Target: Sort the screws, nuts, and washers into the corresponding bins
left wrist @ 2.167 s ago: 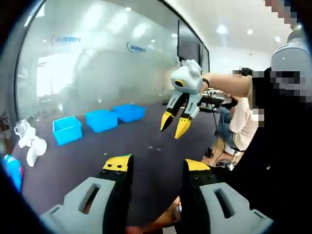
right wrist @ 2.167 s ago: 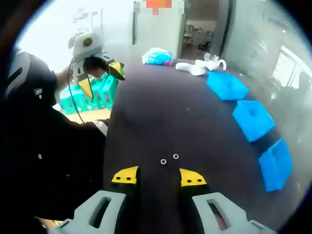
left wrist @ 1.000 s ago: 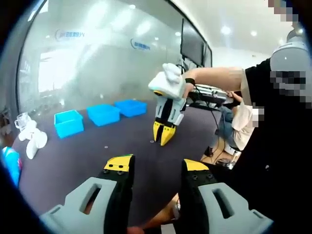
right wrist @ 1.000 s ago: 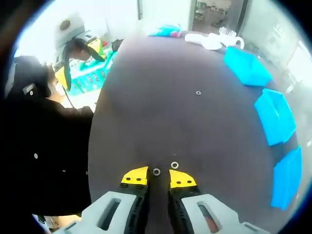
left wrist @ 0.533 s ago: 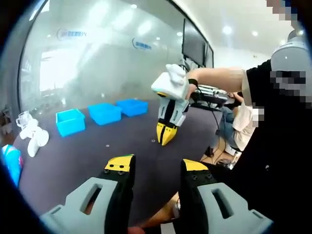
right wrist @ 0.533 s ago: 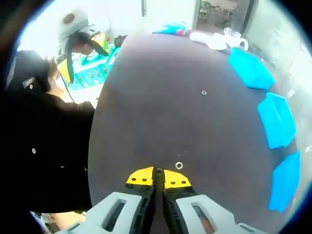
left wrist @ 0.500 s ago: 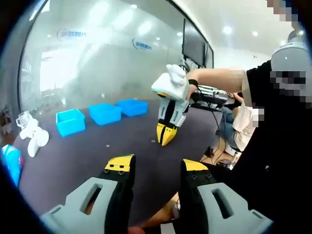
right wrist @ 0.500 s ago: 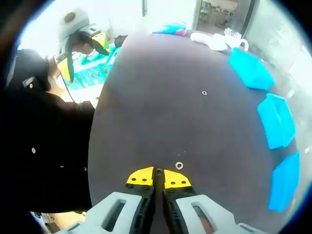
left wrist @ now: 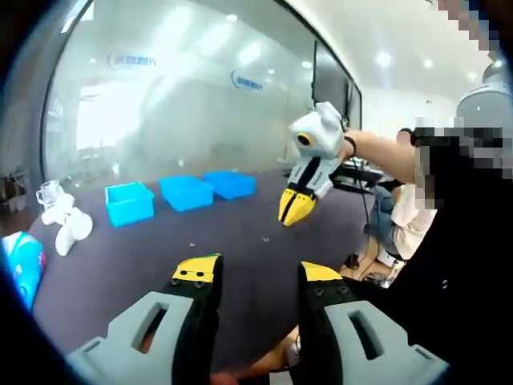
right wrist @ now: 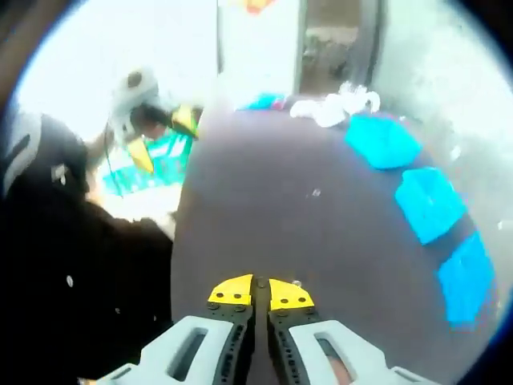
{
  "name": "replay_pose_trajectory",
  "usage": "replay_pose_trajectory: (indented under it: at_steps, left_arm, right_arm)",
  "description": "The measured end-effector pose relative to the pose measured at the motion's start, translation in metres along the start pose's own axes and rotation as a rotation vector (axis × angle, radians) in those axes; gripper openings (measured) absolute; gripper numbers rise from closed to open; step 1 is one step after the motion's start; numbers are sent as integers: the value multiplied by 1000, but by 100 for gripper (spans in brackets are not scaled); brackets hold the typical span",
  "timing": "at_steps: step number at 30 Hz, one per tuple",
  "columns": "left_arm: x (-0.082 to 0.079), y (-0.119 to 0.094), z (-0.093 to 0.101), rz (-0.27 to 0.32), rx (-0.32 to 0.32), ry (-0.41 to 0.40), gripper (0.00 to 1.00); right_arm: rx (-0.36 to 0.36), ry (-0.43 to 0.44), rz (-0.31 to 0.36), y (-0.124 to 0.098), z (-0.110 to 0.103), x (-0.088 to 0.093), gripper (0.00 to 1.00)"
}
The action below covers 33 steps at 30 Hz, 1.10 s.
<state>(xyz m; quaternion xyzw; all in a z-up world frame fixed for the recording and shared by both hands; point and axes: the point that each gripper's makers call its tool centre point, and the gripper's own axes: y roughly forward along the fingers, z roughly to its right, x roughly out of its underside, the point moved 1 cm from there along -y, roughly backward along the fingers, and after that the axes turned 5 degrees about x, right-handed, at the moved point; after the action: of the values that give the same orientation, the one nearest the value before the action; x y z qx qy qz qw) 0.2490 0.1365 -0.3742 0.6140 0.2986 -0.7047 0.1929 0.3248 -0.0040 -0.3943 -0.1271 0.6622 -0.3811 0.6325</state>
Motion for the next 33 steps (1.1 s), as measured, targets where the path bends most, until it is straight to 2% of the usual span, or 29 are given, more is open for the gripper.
replay_pose_trajectory:
  at_steps: [2, 5, 8, 9, 12, 14, 19, 22, 26, 30, 33]
  left_arm:
    - [-2, 0, 0, 8, -3, 3, 35]
    - [-5, 0, 2, 13, 5, 10, 36]
    - [-6, 1, 4, 13, 10, 17, 36]
    - [-6, 2, 4, 14, 11, 19, 36]
    - [-8, 2, 5, 19, 7, 17, 36]
    - [-8, 1, 4, 22, -1, 12, 36]
    - [-12, -2, -4, 50, -53, 13, 37]
    - [-15, -4, -8, 59, -83, 22, 37]
    - [-19, -6, -11, 76, -112, 30, 37]
    - [-22, -7, -15, 86, -148, 48, 38]
    - [-25, -7, -16, 98, -163, 51, 38]
  right_arm:
    - [42, 34, 90, -10, 4, -7, 2]
    - [87, 124, 188, -22, 6, -11, 2]
    - [143, 174, 273, -32, 10, -11, 2]
    - [175, 205, 320, -37, 13, -14, 2]
    - [270, 251, 386, -47, 24, -16, 2]
    - [307, 281, 440, -51, 24, -19, 2]
    - [521, 328, 571, -63, 46, -28, 2]
    - [578, 335, 622, -65, 54, -35, 2]
    - [598, 355, 642, -59, 67, -43, 2]
    - [617, 354, 662, -50, 84, -59, 2]
    - [626, 343, 666, -40, 107, -72, 2]
